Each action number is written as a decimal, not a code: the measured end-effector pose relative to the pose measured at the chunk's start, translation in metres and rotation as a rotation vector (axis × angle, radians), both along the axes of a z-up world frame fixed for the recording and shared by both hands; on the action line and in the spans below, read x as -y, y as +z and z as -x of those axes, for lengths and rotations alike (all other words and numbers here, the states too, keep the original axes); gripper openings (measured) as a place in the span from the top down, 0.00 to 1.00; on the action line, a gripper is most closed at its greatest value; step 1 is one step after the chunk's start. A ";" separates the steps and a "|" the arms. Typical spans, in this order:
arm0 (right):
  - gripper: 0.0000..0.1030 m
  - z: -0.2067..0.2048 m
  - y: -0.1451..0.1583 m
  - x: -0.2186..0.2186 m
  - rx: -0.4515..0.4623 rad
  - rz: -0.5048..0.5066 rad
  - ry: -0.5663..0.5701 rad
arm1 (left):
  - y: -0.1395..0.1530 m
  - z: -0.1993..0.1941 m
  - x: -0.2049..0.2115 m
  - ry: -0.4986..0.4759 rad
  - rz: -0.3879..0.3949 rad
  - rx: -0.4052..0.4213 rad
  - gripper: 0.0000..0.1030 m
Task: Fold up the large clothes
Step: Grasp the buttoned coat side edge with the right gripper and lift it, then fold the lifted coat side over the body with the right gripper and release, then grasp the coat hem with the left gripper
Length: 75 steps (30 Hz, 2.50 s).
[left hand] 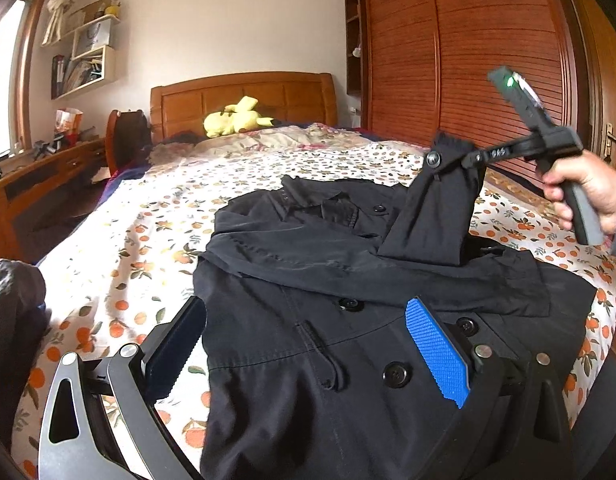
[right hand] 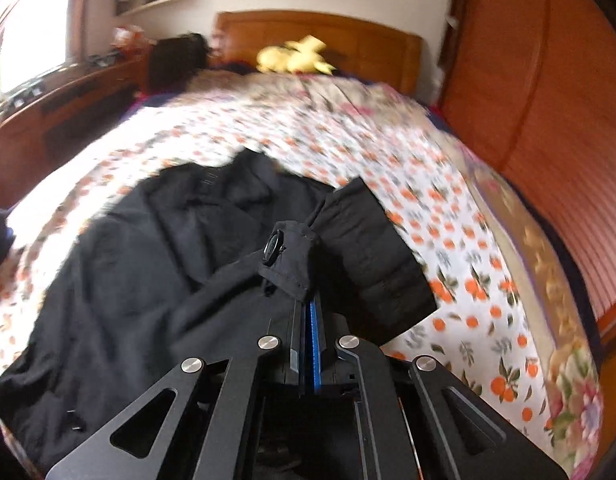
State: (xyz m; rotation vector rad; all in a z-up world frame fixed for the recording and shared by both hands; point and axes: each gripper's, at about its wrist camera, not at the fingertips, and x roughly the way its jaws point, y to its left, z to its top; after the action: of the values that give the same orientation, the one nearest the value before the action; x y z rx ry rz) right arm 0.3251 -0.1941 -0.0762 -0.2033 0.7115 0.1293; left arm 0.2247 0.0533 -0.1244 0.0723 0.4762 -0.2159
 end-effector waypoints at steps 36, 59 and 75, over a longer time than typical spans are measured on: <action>0.56 0.135 0.003 -0.051 0.007 -0.133 0.257 | 0.013 0.008 -0.034 0.072 0.036 0.005 0.02; 0.56 0.123 -0.093 -0.021 -0.049 -0.226 0.248 | -0.068 -0.019 0.002 -0.026 0.002 -0.321 0.55; 0.56 0.133 -0.080 -0.023 -0.023 -0.291 0.280 | -0.078 -0.012 0.019 -0.033 -0.014 -0.366 0.94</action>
State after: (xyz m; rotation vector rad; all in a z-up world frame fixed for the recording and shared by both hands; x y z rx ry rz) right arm 0.1922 -0.1713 -0.1560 -0.0218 0.6762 0.5001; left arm 0.2371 0.0338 -0.2028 0.0547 0.8414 -0.2598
